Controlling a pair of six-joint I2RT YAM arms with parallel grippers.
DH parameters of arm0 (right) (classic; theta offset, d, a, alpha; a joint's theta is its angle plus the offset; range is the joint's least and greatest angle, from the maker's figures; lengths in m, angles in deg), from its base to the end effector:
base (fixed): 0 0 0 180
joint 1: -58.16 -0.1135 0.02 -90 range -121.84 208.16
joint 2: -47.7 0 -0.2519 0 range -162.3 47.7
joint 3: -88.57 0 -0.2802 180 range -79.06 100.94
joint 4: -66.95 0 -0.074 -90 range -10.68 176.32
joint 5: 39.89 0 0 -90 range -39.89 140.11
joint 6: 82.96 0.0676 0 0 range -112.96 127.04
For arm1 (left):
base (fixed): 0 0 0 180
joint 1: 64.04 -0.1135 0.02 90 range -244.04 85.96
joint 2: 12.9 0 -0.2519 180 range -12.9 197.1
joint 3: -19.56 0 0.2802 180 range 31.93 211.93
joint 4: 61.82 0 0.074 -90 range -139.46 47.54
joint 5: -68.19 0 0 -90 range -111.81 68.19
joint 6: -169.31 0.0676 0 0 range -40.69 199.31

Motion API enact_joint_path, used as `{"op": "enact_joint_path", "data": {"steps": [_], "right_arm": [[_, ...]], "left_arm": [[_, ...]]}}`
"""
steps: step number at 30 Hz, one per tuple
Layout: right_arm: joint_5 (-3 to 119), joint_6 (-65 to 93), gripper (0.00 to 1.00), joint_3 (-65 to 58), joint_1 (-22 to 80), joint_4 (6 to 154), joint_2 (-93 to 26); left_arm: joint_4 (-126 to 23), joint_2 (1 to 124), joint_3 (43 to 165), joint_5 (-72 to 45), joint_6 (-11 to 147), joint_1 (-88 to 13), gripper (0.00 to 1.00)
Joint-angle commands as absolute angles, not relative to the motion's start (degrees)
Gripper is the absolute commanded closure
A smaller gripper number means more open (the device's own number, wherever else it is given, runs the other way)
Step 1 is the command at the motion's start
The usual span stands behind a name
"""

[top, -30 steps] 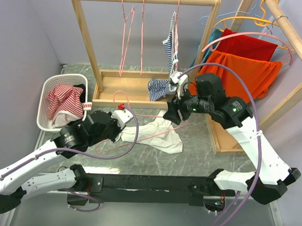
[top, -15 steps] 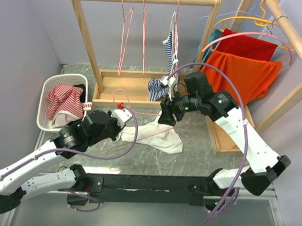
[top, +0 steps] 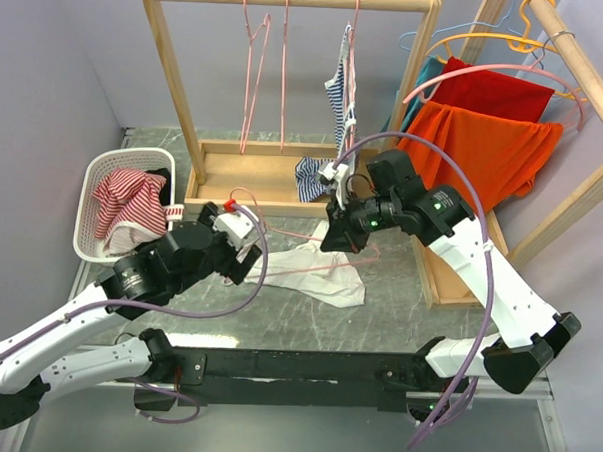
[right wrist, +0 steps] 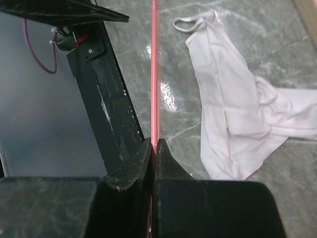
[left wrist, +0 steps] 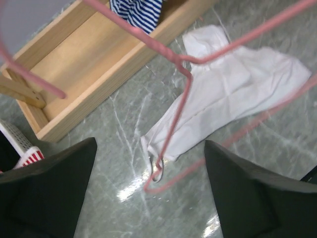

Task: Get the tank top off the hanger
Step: Place the hanger at the clothesline.

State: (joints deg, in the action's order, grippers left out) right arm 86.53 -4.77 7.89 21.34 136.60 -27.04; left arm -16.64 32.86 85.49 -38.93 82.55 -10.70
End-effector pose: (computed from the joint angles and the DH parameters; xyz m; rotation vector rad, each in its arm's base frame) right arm 0.2155 0.2114 0.3822 -1.2534 2.0011 0.9609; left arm 0.1550 -0.1749 0.3320 0.7741 1.8402 -0.2650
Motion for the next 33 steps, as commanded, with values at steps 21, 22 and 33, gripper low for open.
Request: {"op": "enact_joint_path", "data": {"steps": [21,22,33], "right_arm": [[43.61,33.32,1.0,3.63,20.72,129.87,-13.38],[40.47,33.67,1.0,5.73,20.11,129.51,-13.64],[28.15,32.09,1.0,19.54,12.37,127.93,-26.56]], "left_arm": [[-24.58,27.7,88.44,-60.21,67.53,-10.61,0.01],[-24.85,27.97,88.53,-60.57,67.18,-10.61,0.01],[-21.6,35.08,91.26,-62.85,61.03,-10.69,0.01]]}}
